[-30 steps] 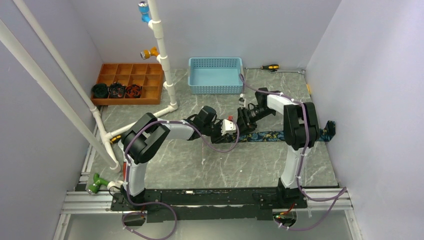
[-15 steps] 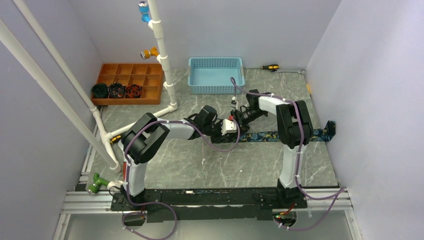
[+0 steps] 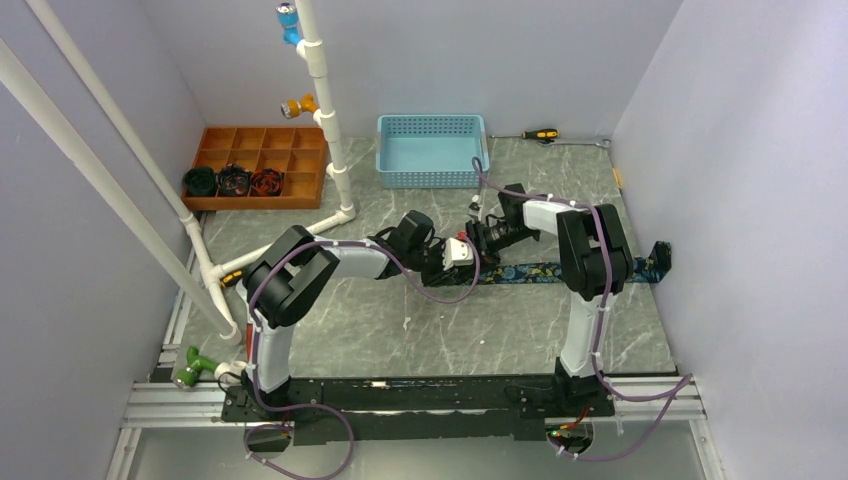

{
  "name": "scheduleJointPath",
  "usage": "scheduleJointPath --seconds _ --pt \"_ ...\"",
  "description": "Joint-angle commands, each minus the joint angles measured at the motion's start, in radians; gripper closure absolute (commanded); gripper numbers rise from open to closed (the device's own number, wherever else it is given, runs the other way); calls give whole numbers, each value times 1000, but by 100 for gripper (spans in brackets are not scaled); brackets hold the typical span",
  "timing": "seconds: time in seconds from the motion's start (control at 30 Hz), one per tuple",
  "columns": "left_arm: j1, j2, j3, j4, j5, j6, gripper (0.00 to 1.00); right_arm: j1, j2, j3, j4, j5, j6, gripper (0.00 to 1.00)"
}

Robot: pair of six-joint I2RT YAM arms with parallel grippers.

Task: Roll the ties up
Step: Roll the tie at the center of the board.

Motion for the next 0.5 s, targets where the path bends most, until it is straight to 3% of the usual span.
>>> scheduleJointPath --seconds 0.0,0.13,0.23,0.3,0.4,0.47 --pt "2 48 -28 -157 -74 10 67 -5 -52 -28 131 -40 79 59" --pt "1 45 -33 -158 -73 11 67 -3 -77 -62 218 -58 129 55" --pt "1 45 -38 -159 -74 17 67 -1 -72 -74 224 -48 136 59" --pt "1 44 -42 -159 -75 18 67 -2 -60 -79 224 -35 136 69" --pt "1 41 -45 -159 -71 18 66 -3 -59 -89 229 11 131 95" --pt "2 41 -46 -159 -69 11 65 -8 -52 -85 200 34 103 100"
